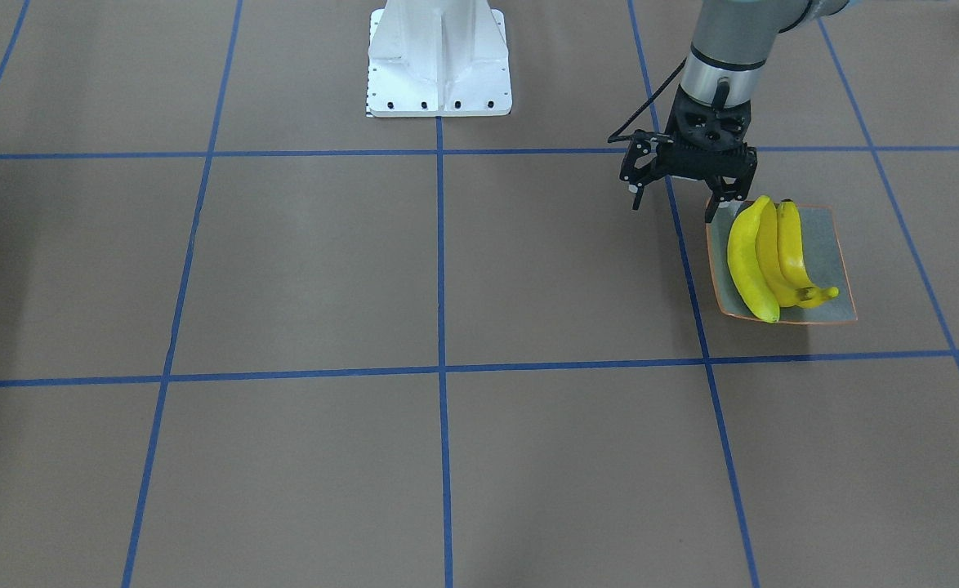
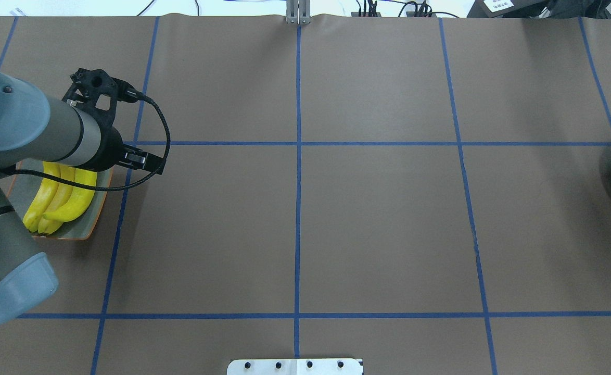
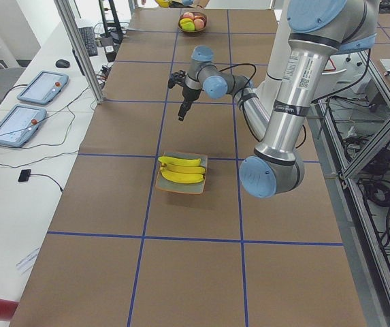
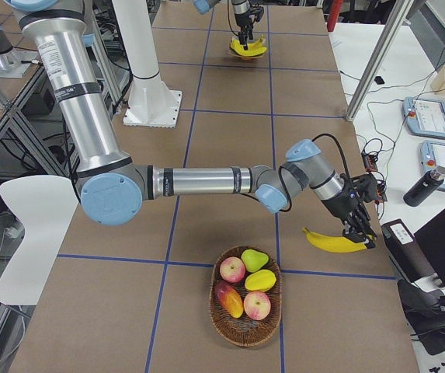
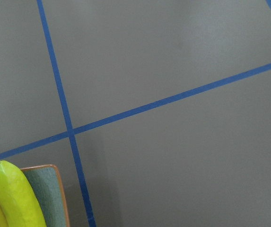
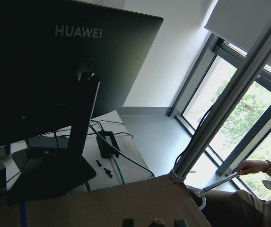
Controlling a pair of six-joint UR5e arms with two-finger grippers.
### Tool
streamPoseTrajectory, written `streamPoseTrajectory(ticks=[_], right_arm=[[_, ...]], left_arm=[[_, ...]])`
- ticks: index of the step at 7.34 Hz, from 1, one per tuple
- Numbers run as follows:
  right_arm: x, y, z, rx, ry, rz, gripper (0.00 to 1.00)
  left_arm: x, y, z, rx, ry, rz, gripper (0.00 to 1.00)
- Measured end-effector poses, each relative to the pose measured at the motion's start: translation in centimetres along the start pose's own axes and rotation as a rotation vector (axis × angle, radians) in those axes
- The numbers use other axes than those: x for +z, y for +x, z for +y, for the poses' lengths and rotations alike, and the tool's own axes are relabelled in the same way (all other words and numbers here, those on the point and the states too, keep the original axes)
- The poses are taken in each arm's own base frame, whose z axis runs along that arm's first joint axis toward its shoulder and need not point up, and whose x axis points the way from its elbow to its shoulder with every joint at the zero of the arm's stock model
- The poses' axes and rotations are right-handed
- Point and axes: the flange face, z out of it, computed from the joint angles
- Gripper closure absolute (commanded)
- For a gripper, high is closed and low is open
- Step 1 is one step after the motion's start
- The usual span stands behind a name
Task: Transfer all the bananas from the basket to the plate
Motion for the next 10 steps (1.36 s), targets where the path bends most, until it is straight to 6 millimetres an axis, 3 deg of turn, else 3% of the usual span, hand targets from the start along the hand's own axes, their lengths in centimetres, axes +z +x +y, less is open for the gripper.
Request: streamPoseTrajectory(ticks=[2,4,6,8,10], right_arm=[[-4.8,-8.3,0.5,0.157,-0.057,-0.129,1.00],[-12.6,-16.3,2.2,0.299,-0.139,-0.264,1.00],[-20.9,-22.8,5.0,0.416,-0.241,-0.417,1.00],[-28.1,-27.7,8.3,0.460,-0.339,-0.548,1.00],[-33.8,-30.7,10.7,0.457,-0.408,-0.651,1.00]], left_arm=[[-1.5,2.0,-1.3,-0.061,0.036,0.042,0.00],[-3.2,4.3,-2.8,-0.126,0.092,0.119,0.00],[-5.1,6.4,-4.1,-0.232,0.146,0.216,0.00],[-7.4,9.1,-5.6,-0.385,0.164,0.304,0.00],[-9.0,11.3,-6.2,-0.489,0.176,0.410,0.00]])
